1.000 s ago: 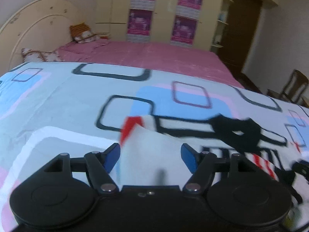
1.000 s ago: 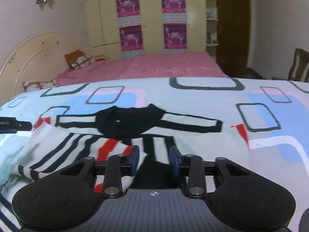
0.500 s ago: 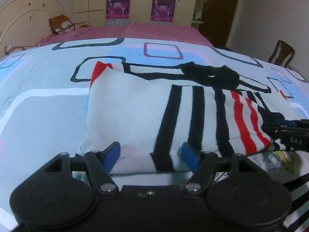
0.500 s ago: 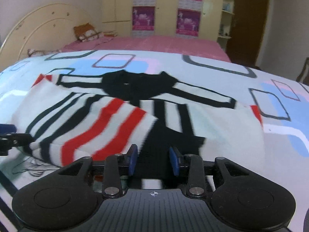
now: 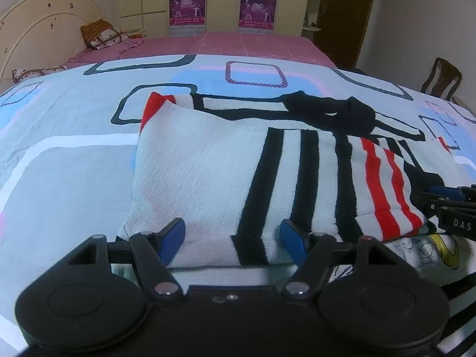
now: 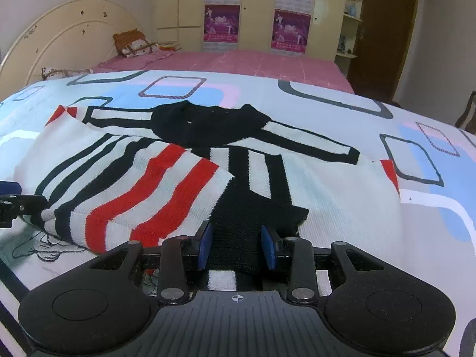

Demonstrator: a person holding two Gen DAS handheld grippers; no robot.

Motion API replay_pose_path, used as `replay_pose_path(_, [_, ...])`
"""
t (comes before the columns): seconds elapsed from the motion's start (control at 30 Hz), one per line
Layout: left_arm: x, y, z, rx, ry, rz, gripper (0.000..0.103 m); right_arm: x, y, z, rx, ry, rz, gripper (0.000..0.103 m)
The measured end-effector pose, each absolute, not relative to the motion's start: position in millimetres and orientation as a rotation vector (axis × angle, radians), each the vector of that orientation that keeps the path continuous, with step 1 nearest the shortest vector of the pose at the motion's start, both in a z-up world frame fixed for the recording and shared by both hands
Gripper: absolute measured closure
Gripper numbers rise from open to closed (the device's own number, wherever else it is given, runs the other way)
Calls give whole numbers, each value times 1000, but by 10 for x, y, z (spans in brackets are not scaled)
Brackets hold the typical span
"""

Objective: Fold small clothes
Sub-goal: 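Fold the gripped side panel over the body and open both tools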

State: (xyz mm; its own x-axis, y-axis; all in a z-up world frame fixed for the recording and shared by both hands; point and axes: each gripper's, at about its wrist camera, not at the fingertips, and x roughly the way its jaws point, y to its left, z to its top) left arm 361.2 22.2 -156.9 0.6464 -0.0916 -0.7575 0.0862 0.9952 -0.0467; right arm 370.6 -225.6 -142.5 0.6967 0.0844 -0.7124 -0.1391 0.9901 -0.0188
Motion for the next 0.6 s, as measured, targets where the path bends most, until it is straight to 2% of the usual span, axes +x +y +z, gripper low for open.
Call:
replay_pose_path(0.3, [3587, 123, -1465, 21, 889, -21, 34, 3707, -2364, -1253, -70, 820, 197, 65])
replay_pose_path(0.6, [3077, -36, -1159, 0, 852, -14, 33, 3270, -2465, -1010, -2, 760, 290, 65])
